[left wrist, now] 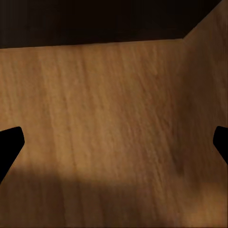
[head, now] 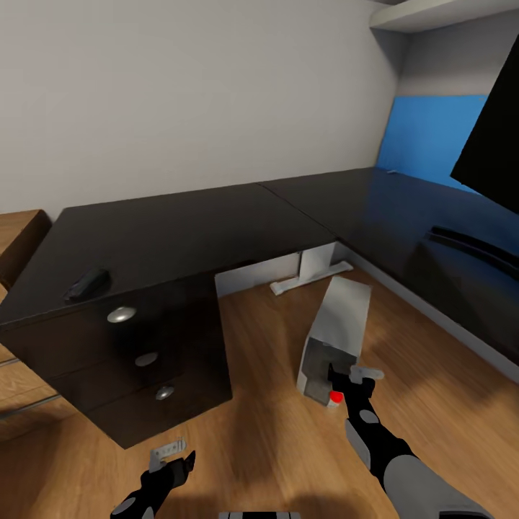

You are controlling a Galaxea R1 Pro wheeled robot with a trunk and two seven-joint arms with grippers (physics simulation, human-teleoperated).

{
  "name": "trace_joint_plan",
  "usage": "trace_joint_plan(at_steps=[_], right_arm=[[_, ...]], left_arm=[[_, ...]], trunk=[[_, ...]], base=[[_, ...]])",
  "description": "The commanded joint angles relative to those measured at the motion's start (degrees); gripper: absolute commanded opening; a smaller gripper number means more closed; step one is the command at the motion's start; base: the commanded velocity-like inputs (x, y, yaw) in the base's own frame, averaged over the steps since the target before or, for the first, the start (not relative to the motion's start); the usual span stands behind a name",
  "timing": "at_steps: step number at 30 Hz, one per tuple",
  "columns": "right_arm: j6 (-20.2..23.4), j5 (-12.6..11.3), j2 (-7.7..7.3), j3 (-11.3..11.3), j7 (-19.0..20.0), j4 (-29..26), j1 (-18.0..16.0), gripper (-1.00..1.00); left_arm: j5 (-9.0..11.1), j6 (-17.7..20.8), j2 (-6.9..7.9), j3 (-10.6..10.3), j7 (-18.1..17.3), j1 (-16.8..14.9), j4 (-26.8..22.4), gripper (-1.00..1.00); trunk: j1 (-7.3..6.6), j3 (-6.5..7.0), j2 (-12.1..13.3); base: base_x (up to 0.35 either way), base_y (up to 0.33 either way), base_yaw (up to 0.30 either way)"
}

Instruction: In the bedroom, organize the workspace by keeping the computer under the desk, ensuring the monitor is on the desk, placing the keyboard on the desk next to the monitor, placing the mouse on the desk next to the keyboard, moving the folder from the swivel chair onto the desk next to the mouse, stacking the notebook on top of the folder with the pen on top of the notebook, and positioning the swivel chair next to the desk.

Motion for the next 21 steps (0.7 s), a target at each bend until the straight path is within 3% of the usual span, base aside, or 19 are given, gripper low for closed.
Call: trace_joint_plan(at_steps=[1,21], right_arm=[[-0.3,-0.3,0.02,-0.3,0.1,0.0,0.0,1.0],[-0.4,-0.3,0.02,-0.3,0.1,0.0,-0.1,1.0]], left_arm=[[0.5,0.0,-0.05,0.3,-0.4,0.0,0.0,1.0],[0.5,0.0,-0.05,0.3,-0.3,0.0,0.0,1.0]], trunk=[[0.01,-0.04,0.0],[0.01,-0.04,0.0]], base=[[0.219,0.0,0.0],[0.032,0.0,0.0]])
